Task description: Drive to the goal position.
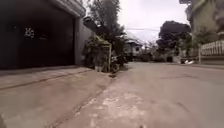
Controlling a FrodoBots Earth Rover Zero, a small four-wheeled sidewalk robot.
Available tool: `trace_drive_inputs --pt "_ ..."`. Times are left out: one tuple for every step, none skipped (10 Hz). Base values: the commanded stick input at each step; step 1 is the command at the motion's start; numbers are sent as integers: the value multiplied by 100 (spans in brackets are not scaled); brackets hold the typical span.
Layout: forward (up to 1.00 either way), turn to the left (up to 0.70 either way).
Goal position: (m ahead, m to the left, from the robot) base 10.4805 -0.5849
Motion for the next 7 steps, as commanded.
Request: trace_drive_inputs --pt "100 -39" --pt "100 -35" --pt "100 -27" --pt "100 0" --pt "100 0" --pt "100 0" --pt "100 0"
